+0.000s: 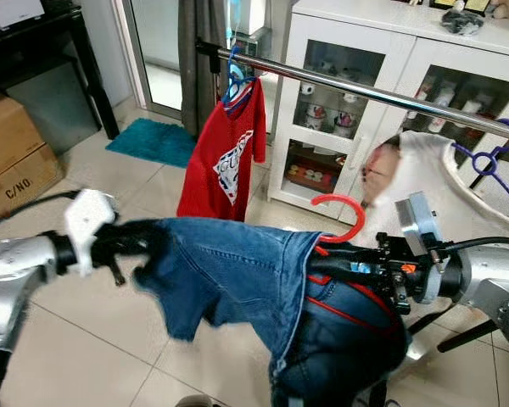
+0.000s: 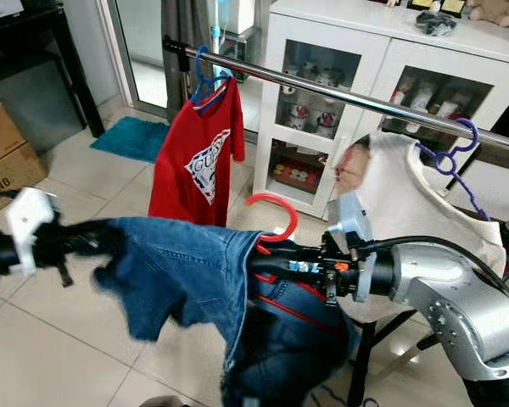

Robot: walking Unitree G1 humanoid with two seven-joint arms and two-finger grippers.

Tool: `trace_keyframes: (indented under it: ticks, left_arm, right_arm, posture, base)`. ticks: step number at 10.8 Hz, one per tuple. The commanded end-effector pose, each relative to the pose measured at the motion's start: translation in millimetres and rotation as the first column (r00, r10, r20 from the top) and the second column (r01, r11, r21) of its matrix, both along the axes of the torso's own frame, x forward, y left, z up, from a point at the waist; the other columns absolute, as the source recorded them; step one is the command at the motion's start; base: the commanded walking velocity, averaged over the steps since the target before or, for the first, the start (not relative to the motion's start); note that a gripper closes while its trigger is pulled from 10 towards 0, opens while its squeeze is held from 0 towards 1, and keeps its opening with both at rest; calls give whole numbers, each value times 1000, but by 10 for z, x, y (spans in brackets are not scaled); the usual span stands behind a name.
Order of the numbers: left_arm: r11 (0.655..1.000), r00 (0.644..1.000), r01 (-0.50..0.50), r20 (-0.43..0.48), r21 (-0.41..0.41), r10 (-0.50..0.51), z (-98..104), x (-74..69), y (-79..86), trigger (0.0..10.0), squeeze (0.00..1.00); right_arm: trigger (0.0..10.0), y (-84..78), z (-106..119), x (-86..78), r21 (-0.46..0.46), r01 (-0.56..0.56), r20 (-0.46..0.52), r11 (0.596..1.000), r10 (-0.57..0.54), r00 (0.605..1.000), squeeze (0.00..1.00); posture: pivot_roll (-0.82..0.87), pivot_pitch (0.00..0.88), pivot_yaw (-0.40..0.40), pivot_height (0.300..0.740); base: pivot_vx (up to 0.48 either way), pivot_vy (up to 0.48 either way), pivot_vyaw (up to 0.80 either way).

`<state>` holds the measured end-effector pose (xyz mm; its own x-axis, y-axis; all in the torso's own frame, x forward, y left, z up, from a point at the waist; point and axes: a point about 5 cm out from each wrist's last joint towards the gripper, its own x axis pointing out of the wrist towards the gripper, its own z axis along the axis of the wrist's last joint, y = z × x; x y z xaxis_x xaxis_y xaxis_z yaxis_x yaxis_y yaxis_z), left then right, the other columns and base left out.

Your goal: Hang hanger

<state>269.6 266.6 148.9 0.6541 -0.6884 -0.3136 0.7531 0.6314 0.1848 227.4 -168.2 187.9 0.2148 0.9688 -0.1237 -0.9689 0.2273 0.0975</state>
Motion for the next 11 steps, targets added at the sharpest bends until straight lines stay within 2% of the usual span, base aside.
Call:
trace_keyframes:
  ticks: [1, 6, 7, 9, 11]
  left_arm:
    - [999, 999, -39, 13, -16, 39, 37, -11, 77, 0, 0]
    - [993, 993, -112, -40, -41, 110, -92, -156, 223, 0, 0]
    - [983, 983, -180, -45, -44, 178, -133, -159, 305, 0, 0]
    - [923, 924, -381, -51, -58, 378, -248, -151, 533, 0, 0]
    - [858, 864, -503, -100, -102, 494, -397, -231, 668, 0, 0]
  right_arm:
    - [10000, -64, 54, 15, 22, 20, 20, 1000, -20, 1000, 0]
    - [10000, -187, 121, 77, 75, 92, 33, 993, -95, 995, 0]
    - [10000, -195, 128, 75, 81, 98, 34, 992, -101, 994, 0]
    - [10000, -209, 125, 72, 88, 106, 33, 990, -109, 993, 0]
    - [10000, -219, 132, 69, 100, 115, 33, 988, -119, 992, 0]
  posture:
    - [9, 0, -6, 740]
    - [11, 0, -1, 740]
    - [11, 0, -1, 740]
    - [10, 1, 5, 740]
    - [11, 0, 7, 740]
  base:
    - [0, 0, 0]
    - [0, 0, 0]
    - [0, 0, 0]
    - [0, 0, 0]
    - [0, 0, 0]
